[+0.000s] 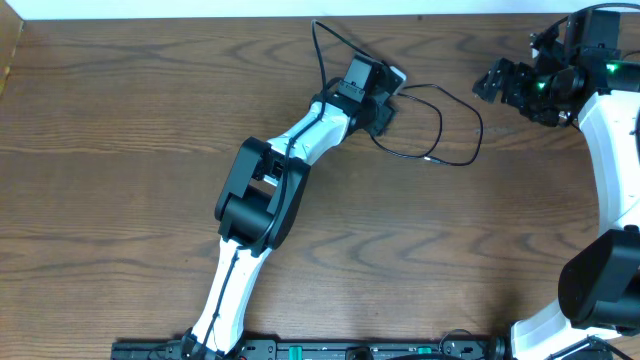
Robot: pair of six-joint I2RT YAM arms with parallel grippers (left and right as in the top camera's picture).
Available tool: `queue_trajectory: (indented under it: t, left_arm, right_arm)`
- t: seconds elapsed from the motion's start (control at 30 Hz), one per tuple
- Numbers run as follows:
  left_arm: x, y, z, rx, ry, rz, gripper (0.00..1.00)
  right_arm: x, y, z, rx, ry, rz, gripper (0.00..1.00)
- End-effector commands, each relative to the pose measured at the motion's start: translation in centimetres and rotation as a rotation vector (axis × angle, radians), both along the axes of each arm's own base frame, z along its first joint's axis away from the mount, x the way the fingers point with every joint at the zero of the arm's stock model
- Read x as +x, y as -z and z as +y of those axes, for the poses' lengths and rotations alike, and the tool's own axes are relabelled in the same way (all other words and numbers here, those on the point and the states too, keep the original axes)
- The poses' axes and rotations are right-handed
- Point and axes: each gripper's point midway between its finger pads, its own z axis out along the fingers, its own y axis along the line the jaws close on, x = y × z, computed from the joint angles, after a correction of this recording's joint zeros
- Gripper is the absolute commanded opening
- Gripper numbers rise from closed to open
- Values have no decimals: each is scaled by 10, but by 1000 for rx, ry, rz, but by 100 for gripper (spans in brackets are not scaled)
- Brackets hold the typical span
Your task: Untangle cables
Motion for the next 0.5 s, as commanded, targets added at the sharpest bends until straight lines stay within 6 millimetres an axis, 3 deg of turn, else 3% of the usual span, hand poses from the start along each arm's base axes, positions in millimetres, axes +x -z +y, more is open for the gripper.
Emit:
queue_trajectory:
  t: [0.0,0.03,0.07,0.2,0.27,0.37,0.47]
  left_arm:
    - [-4,46,32,134,-93,60,19]
    - [-3,46,36,155,-107,55,10]
    - [-2,44,41,177,-120,49,8]
    - [1,20,53,205,-135,30,7]
    - [4,-9,58,199,-129,-6,7]
    - [10,-84,67,150,-148,-96,7]
    - [-2,-157,68,51,-124,-155,7]
  right_arm:
    - [-1,-3,0,-16,-9,-8,99]
    - [-1,-3,0,-16,-9,-8,99]
    - [-1,-3,0,-16,-9,-8,99]
    - [0,-3,2,-9,-14,-12,99]
    - [1,-5,6,7,-25,-22,99]
    - [5,-11,18,48,-65,-56,99]
    - [8,-22,40,110,-176,-118,98]
